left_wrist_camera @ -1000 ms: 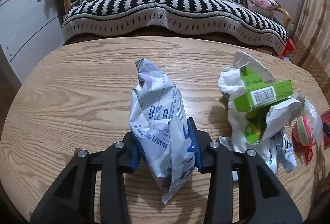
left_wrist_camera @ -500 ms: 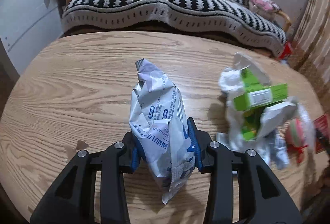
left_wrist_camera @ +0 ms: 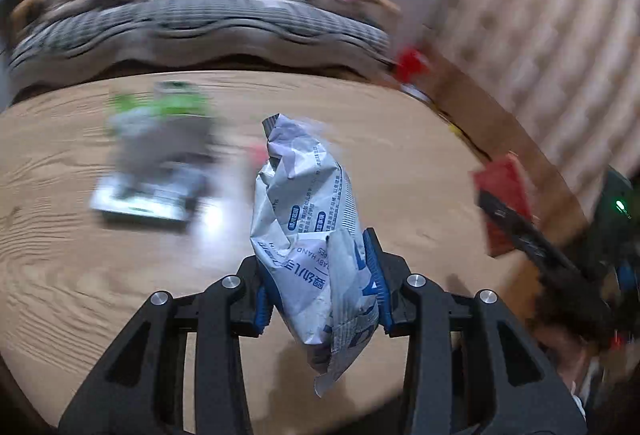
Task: Collect trash
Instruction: 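Carry the bag and red box to the bin and release both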
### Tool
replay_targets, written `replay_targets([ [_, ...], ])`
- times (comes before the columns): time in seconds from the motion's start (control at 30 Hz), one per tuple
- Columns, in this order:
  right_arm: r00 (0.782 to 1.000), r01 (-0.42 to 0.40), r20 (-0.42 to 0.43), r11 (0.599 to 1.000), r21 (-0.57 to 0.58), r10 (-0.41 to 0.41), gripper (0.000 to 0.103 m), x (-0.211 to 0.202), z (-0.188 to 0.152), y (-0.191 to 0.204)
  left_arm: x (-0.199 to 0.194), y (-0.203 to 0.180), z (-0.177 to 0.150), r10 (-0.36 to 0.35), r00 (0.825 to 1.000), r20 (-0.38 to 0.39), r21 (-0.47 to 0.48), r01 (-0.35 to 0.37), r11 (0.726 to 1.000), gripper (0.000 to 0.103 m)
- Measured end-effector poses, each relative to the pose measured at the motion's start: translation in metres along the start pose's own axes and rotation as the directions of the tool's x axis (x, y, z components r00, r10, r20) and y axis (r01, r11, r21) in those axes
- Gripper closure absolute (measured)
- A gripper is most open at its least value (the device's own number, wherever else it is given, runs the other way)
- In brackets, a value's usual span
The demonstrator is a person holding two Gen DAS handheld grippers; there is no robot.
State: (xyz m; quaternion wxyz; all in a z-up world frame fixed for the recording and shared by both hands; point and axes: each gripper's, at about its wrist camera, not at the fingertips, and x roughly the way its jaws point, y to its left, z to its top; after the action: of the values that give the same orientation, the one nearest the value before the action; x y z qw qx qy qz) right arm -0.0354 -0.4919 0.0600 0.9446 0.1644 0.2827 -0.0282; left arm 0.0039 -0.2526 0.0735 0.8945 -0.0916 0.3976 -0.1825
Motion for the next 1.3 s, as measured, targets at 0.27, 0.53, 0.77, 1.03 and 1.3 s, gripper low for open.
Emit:
replay_targets([
  [0.27, 0.992, 0.101, -0.093, 0.968, 0.230, -0.082, 0.080, -0.090, -0.074, -0.163, 0.041, -0.173, -0.114, -0.153, 0.940, -0.306, 0.266, 0.239, 0.934, 0.064],
  [0.53, 0.965, 0.186, -0.235, 0.936, 0.299, -0.117, 0.080, -0.108, -0.151, -0.227, 0.081, -0.225, -0.180, -0.099, 0.875, -0.474, 0.346, 0.288, 0.893, 0.064],
  [0.77, 0.972, 0.157, -0.224, 0.914, 0.374, -0.076, 0.080, -0.107, -0.155, -0.241, 0.091, -0.235, -0.178, -0.093, 0.867, -0.490, 0.349, 0.293, 0.890, 0.063],
  [1.03, 0.974, 0.201, -0.189, 0.869, 0.452, -0.126, 0.007, -0.112, -0.139, -0.256, 0.087, -0.211, -0.158, -0.090, 0.897, -0.432, 0.307, 0.241, 0.921, 0.006],
  [1.3, 0.933, 0.356, -0.168, 0.893, 0.275, -0.320, 0.007, -0.104, -0.132, -0.221, 0.033, -0.098, -0.076, 0.060, 0.983, -0.174, 0.139, -0.036, 0.990, 0.006],
])
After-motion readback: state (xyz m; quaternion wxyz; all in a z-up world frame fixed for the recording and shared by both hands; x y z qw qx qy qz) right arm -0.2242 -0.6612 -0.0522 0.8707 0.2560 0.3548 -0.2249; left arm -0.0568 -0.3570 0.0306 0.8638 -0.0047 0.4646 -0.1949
